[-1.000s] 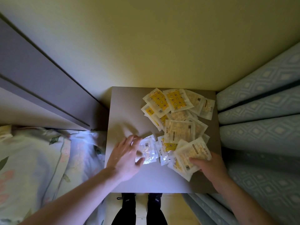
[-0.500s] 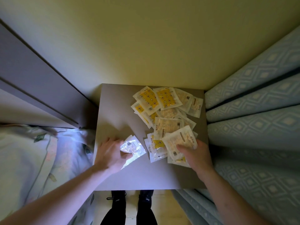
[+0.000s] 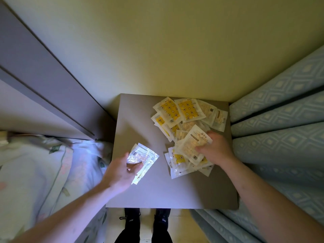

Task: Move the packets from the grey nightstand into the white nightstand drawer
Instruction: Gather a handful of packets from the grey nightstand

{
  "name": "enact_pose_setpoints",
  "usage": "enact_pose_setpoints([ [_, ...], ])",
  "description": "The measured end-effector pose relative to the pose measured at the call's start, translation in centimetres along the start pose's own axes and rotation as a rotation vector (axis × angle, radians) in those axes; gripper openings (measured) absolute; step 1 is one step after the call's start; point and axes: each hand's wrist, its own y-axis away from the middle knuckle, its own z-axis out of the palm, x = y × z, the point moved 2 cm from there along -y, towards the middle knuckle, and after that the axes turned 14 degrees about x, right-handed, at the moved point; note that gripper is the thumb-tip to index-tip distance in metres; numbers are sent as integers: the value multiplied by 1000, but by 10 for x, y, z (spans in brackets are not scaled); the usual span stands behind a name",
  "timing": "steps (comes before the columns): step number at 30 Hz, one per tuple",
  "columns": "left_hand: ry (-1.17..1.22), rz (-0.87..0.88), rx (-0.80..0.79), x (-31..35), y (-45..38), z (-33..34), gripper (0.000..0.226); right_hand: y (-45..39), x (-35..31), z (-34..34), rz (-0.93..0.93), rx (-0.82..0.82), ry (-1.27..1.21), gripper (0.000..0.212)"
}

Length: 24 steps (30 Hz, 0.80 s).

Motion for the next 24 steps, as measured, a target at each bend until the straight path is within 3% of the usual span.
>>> enact_pose_setpoints([
  [5,15,-26,-8,-6,-1,-6,40,-1,2,12,65,17,64,26],
  [8,30,-11,15,-7,2,-13,25,5,0,11,70,37,60,25],
  [11,50,-7,29,-3,11,-27,26,25,-12,3,38,46,25,24],
  [16,94,-29,-1,0,45,-64,14,89,-39,-20,21,86,-86,26],
  [24,154,7,1,19,142,-151,17,223,-99,-82,87,138,-156,13],
])
